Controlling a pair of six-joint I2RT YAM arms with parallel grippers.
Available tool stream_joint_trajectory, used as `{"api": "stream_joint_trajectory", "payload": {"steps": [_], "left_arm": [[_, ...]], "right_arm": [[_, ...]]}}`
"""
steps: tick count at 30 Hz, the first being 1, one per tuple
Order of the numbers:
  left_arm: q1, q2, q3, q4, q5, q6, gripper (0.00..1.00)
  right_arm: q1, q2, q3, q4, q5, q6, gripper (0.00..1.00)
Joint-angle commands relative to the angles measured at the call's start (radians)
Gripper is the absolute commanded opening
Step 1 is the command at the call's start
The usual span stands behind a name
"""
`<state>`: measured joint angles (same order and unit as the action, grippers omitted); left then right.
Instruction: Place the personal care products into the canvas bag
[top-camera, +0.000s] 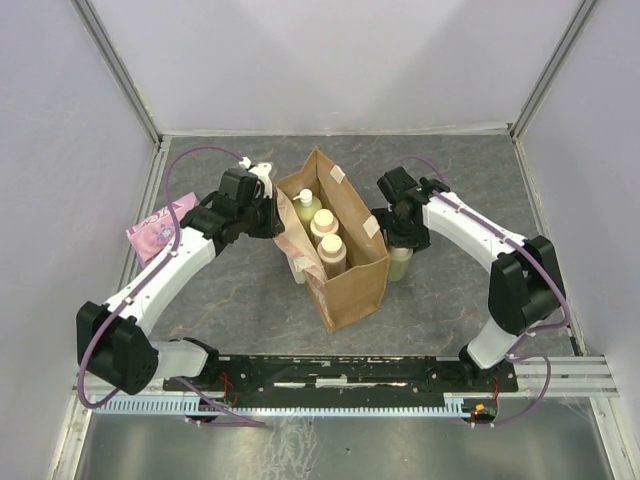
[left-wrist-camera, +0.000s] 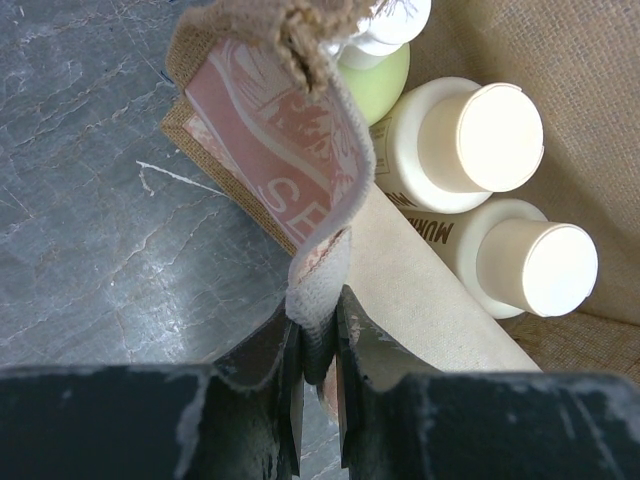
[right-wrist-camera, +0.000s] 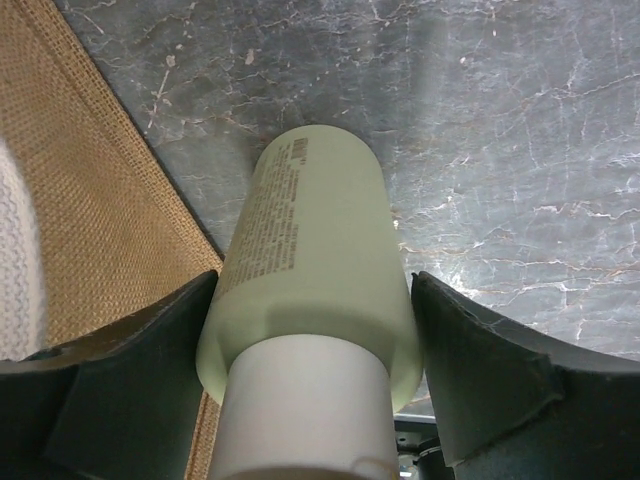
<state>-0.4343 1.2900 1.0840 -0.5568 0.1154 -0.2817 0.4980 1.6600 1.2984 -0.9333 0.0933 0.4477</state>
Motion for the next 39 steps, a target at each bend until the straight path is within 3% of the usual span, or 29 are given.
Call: {"api": "stream_joint_trajectory", "payload": {"steps": [1,5,9,19,27,33,39], "left_arm": [[-0.003,0.02,0.034,-0.02,0.003,0.046,0.2],[-0.004,0.019,0.03,-0.015,0.002,0.04,0.2],[-0.004,0.019,0.028,-0.011,0.001,0.037,0.2],[-0.004,0.03,0.031,0.007,0.003,0.036,0.2],[-0.004,0.038,0.039,0.018,0.003,0.036,0.2],[-0.004,0.05,0.042,0.03,0.009,0.036,0.2],[-0.003,0.066,0.049,0.04,0.016,0.048,0.2]], "right_arm": [[0.002,0.015,0.002,0.023,-0.005,-0.018,0.8],[0.003,0.028,0.004,0.024,-0.015,-0.03,0.61],[0.002,0.037,0.019,0.01,-0.014,-0.053,0.36],[0.002,0.011,0.117,-0.057,0.024,-0.105,0.04],[0.002,-0.005,0.325,-0.154,0.075,-0.154,0.0],[0.002,0.037,0.668,-0.187,0.151,-0.251,0.0],[0.003,0.14,1.039,-0.192,0.067,-0.306,0.0]]}}
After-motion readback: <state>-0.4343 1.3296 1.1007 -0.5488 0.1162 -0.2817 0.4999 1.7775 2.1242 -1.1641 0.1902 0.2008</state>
